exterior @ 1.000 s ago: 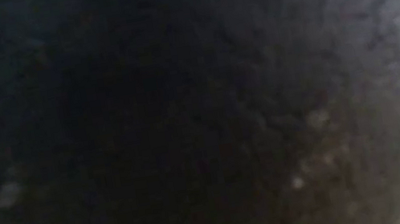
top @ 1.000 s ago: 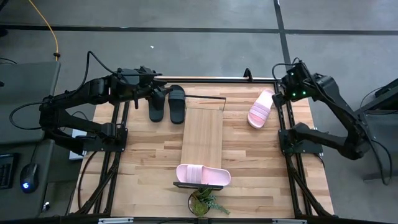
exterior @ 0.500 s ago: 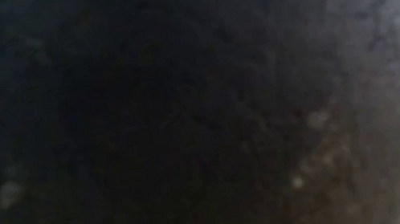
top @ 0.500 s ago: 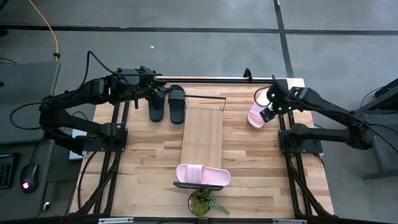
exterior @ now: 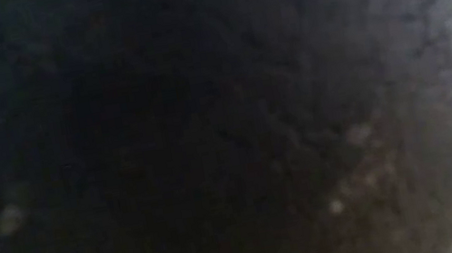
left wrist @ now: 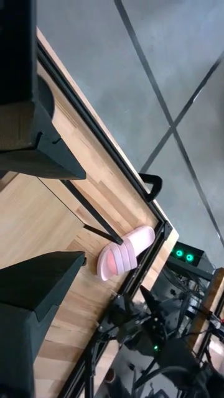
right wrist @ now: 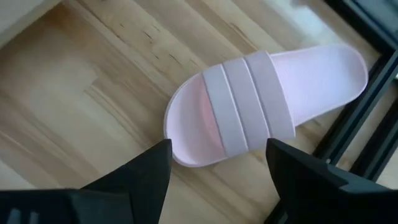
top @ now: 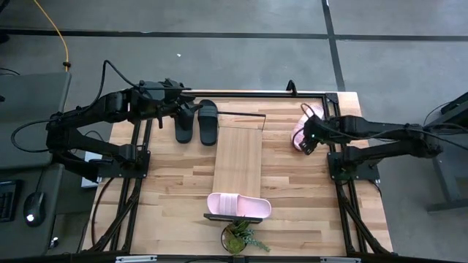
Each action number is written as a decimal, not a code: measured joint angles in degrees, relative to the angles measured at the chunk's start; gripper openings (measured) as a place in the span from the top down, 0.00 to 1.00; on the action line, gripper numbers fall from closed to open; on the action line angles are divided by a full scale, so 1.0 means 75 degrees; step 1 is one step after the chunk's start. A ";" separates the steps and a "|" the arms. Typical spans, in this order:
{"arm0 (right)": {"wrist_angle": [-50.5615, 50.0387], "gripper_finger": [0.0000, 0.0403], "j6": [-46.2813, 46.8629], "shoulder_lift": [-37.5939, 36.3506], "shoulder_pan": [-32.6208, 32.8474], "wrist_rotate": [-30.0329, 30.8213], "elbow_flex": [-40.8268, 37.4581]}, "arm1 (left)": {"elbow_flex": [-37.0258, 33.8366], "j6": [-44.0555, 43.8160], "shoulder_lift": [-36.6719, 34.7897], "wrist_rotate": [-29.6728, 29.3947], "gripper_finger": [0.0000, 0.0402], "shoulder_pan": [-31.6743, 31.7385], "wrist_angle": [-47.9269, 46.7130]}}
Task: Pick and place slides into the shelf
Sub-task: Put the pink slides on the shelf
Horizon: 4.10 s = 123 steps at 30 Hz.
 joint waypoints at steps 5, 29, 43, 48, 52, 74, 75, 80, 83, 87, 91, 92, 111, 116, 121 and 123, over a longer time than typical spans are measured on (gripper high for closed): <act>-0.0001 0.38 0.0244 0.0532 0.0695 0.0620 0.0000 | 0.0000 0.0000 0.0000 0.0000 0.54 0.0000 -0.0083; 0.0315 0.38 0.1462 0.3104 0.1965 0.1160 0.0000 | 0.0000 0.0000 -0.0003 0.0003 0.54 0.0003 -0.0166; 0.0358 0.38 0.2889 0.3702 0.1955 0.0260 -0.0769 | 0.0000 0.0000 -0.0003 0.0008 0.54 0.0003 -0.0161; 0.0720 0.38 0.2271 0.3465 0.1957 0.0422 -0.0685 | 0.0000 0.0000 -0.0001 0.0008 0.54 0.0003 -0.0148; 0.0716 0.38 0.2234 0.3362 0.1947 0.0722 -0.0572 | 0.0000 -0.0001 -0.0003 0.0011 0.54 0.0001 -0.0137; 0.0863 0.38 0.1336 0.3353 0.0375 0.1156 -0.0554 | 0.0000 -0.0061 -0.0002 0.0010 0.54 0.0003 -0.0094; 0.0938 0.38 0.1246 0.3353 0.0308 0.1173 -0.0554 | 0.0000 -0.0064 -0.0002 0.0011 0.54 0.0003 -0.0093; 0.1552 0.38 0.0599 0.3359 0.0056 0.1076 -0.0636 | 0.0000 -0.0089 -0.0003 0.0047 0.54 0.0003 -0.0093; 0.1605 0.38 0.0571 0.3365 -0.0059 0.1099 -0.0715 | 0.0000 -0.0221 -0.0003 0.0062 0.54 0.0003 -0.0093; 0.1529 0.38 0.0568 0.3368 -0.0255 0.1115 -0.0848 | 0.0000 -0.0289 -0.0002 0.0061 0.54 0.0003 -0.0092; 0.1496 0.38 0.0410 0.3368 -0.0391 0.1152 -0.0871 | 0.0000 -0.0291 -0.0003 0.0061 0.54 0.0000 -0.0093; 0.1478 0.38 0.0352 0.3368 -0.0416 0.1172 -0.0881 | 0.0000 -0.0291 -0.0002 0.0061 0.54 0.0000 -0.0093; 0.1497 0.38 -0.0304 0.3368 -0.1009 0.1459 -0.0880 | 0.0000 -0.0294 0.0000 0.0055 0.54 0.0000 -0.0093; 0.1501 0.38 -0.0441 0.3368 -0.1223 0.1548 -0.0880 | 0.0000 -0.0294 -0.0002 0.0055 0.54 0.0000 -0.0093; 0.1495 0.38 -0.0461 0.3369 -0.1449 0.1577 -0.0880 | 0.0000 -0.0294 -0.0003 0.0055 0.54 0.0000 -0.0093; 0.1501 0.38 -0.0464 0.3368 -0.1511 0.1574 -0.0880 | 0.0000 -0.0294 -0.0003 0.0052 0.54 0.0000 -0.0095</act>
